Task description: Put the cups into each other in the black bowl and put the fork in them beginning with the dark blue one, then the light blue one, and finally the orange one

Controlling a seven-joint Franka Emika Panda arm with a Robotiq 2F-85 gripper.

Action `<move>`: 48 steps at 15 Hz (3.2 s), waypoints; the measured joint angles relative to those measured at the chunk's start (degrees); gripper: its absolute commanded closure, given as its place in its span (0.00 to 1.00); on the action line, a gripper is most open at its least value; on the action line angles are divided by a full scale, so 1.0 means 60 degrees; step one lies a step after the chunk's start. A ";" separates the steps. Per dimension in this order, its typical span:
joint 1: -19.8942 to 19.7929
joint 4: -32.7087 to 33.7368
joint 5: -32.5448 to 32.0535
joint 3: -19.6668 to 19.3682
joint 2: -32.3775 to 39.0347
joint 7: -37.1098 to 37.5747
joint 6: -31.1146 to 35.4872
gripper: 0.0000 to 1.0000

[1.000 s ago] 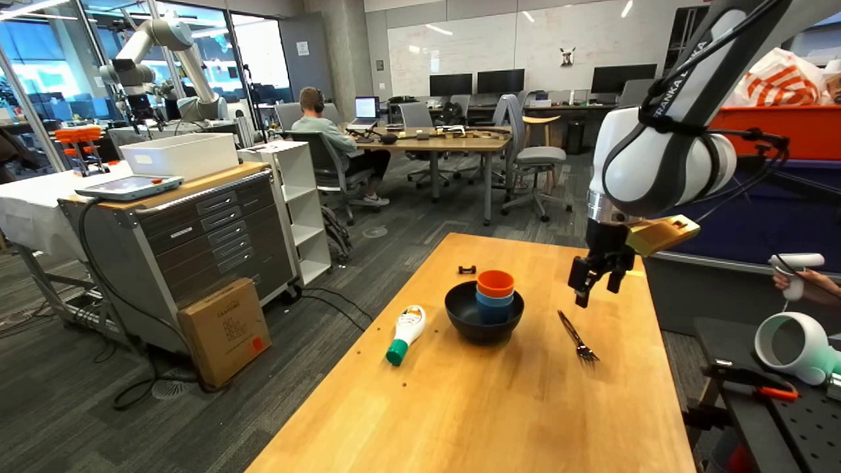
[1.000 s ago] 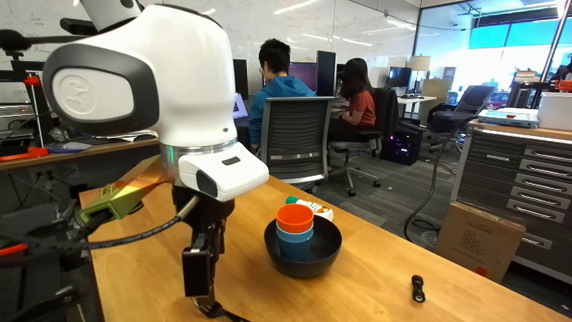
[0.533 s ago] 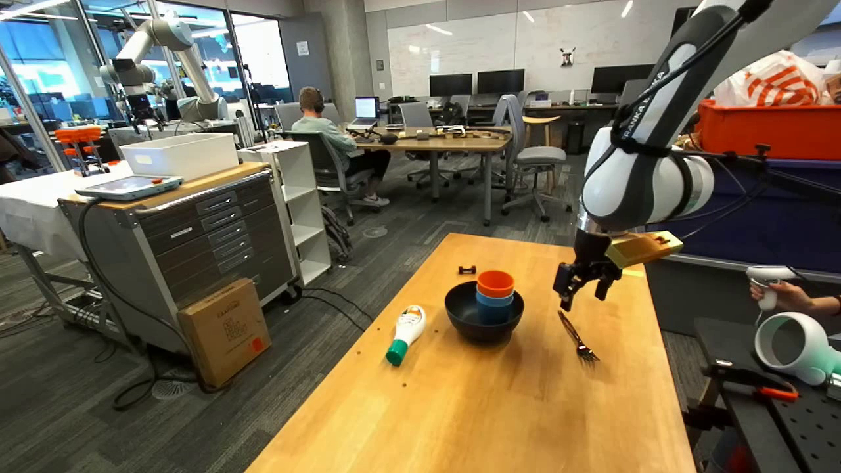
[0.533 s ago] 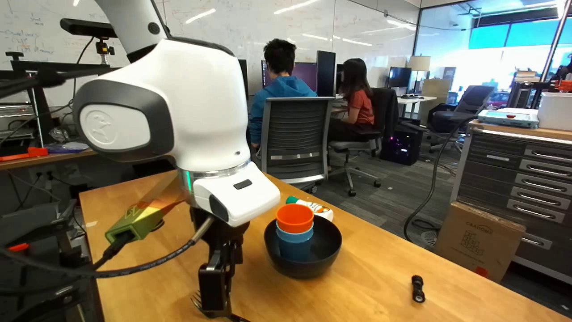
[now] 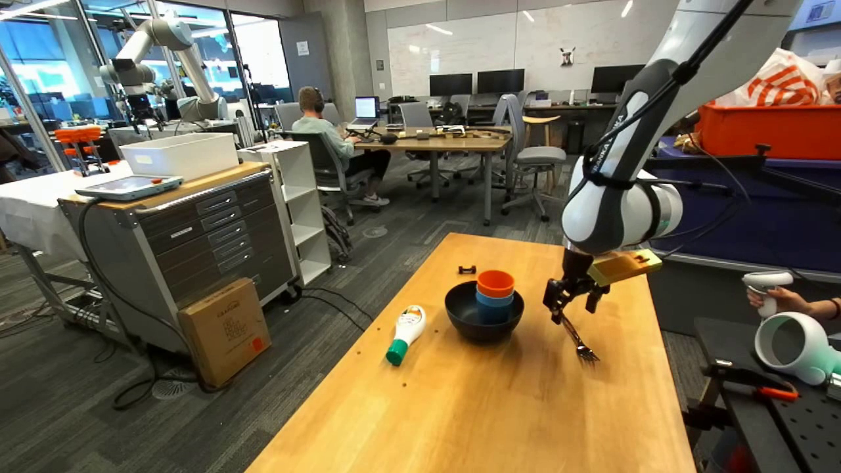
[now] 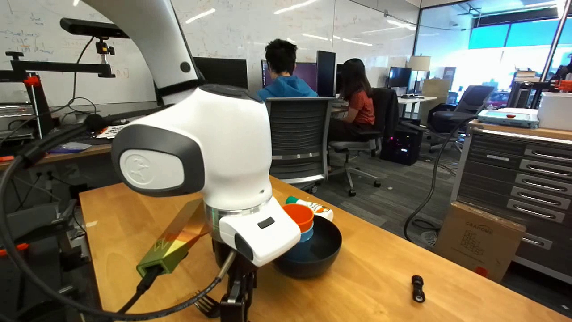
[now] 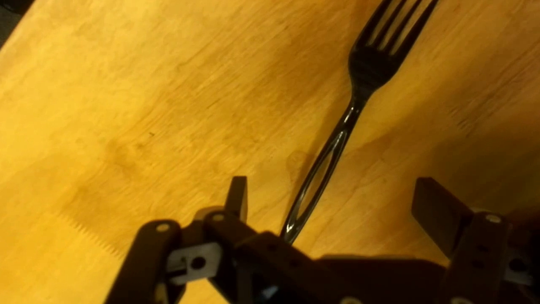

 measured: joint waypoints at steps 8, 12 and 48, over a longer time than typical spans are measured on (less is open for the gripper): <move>0.0030 0.0257 -0.0051 0.0474 0.0444 0.0012 -0.0016 0.00; 0.0083 0.0191 -0.0111 0.0515 0.0461 0.0017 -0.0022 0.00; 0.0424 -0.0516 -0.0207 -0.0137 -0.0769 0.0861 0.0440 0.96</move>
